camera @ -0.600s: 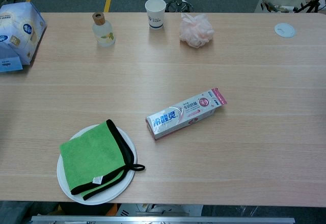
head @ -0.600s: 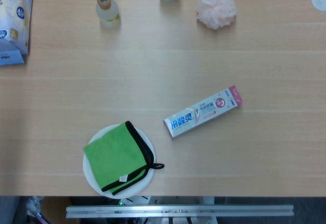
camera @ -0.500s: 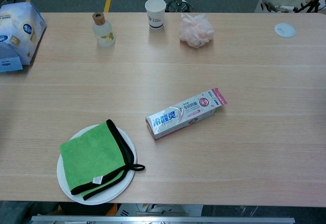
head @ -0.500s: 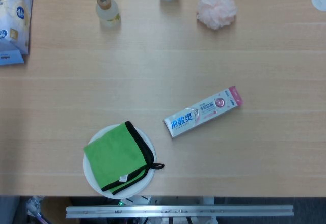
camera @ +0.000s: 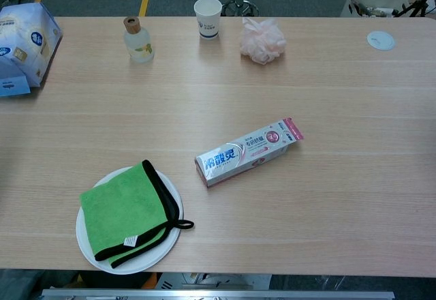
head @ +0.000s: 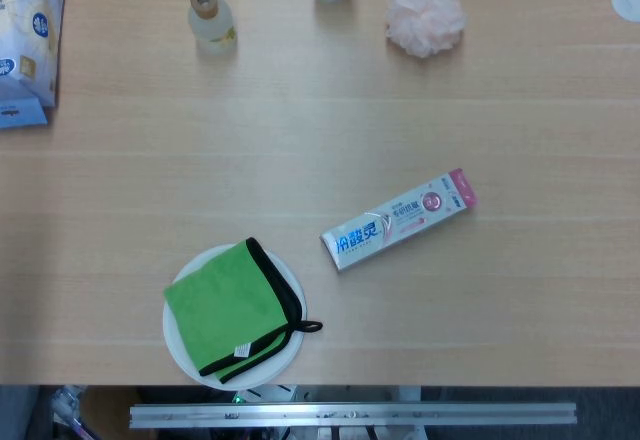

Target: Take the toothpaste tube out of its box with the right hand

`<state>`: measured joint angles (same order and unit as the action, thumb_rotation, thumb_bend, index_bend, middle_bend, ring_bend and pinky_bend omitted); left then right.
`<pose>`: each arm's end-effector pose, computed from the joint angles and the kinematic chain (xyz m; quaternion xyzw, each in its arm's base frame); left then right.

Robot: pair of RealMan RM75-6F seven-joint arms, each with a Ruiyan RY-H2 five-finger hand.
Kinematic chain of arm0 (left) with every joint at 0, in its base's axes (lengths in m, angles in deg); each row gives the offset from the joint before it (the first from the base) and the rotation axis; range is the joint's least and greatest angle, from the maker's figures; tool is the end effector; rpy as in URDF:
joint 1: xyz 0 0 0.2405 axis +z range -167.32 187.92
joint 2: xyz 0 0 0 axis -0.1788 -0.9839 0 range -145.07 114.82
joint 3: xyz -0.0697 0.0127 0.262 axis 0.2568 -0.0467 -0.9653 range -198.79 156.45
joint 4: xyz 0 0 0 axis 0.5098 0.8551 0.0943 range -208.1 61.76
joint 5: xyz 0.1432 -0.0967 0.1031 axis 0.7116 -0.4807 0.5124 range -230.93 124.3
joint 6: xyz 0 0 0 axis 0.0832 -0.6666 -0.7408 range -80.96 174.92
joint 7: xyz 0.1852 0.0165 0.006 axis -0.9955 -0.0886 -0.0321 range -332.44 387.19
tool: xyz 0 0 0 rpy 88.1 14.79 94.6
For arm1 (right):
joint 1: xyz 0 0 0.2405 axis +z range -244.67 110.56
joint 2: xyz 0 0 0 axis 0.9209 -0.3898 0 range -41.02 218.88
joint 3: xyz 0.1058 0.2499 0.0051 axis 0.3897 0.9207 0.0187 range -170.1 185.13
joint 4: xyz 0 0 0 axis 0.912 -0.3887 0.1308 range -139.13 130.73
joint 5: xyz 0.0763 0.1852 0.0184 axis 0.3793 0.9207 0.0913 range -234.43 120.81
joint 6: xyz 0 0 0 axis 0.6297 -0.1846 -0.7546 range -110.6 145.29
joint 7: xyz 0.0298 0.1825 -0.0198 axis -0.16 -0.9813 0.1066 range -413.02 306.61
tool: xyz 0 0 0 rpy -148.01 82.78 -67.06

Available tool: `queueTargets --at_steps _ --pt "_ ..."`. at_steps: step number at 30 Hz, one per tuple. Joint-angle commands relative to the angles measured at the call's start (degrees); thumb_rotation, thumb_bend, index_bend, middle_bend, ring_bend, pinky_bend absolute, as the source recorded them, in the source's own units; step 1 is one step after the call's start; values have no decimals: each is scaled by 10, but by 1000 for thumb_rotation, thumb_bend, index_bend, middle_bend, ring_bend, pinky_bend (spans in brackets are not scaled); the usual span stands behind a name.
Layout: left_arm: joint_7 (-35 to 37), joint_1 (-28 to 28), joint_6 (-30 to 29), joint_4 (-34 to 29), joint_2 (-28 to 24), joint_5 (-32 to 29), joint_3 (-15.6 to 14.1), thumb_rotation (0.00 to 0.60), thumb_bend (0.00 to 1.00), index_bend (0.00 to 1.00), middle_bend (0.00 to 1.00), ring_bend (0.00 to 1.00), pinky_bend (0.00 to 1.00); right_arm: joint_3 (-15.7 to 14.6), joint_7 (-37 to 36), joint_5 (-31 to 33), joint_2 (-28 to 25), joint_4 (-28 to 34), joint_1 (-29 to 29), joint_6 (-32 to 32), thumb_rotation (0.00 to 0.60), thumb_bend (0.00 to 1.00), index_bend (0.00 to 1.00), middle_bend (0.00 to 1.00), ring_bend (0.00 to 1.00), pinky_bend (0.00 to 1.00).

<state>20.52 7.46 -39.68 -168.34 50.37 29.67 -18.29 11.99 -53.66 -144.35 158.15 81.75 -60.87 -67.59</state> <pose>-0.3245 0.2112 0.1691 -0.5772 -0.3892 -0.3622 0.6199 -0.3232 -0.2376 0.1567 0.6015 -0.3646 0.4040 0.5849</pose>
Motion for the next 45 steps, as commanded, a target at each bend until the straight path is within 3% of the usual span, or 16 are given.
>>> queueTargets --at_steps 1,9,15,17,20,29,45 --pt "-2 -2 5 -1 1 1 -2 600 432 369 365 296 475 -2 -1 -4 -2 2 2 4 600 230 587 491 466 505" --pt "6 4 -2 5 5 7 -7 600 432 369 365 296 475 -8 -4 -24 -13 11 18 17 600 197 587 491 436 511" --pt "12 7 -2 12 7 6 -9 600 432 370 366 296 475 -5 6 -41 -20 19 43 38 600 42 564 481 393 520" --pt "15 8 -4 15 8 6 -10 600 432 370 366 296 475 -6 15 -42 -26 27 56 60 600 2 535 453 363 473" --pt "18 10 -4 18 9 4 -10 600 432 370 365 296 475 -4 26 -42 -29 36 76 88 600 0 502 412 324 398" --pt "35 19 -6 32 12 -1 -13 600 432 370 366 296 475 7 47 -57 -7 36 165 192 600 0 332 286 232 388" --pt "43 18 -1 38 15 8 -16 600 432 371 365 296 475 8 13 -70 72 -9 280 295 600 0 241 225 184 317"
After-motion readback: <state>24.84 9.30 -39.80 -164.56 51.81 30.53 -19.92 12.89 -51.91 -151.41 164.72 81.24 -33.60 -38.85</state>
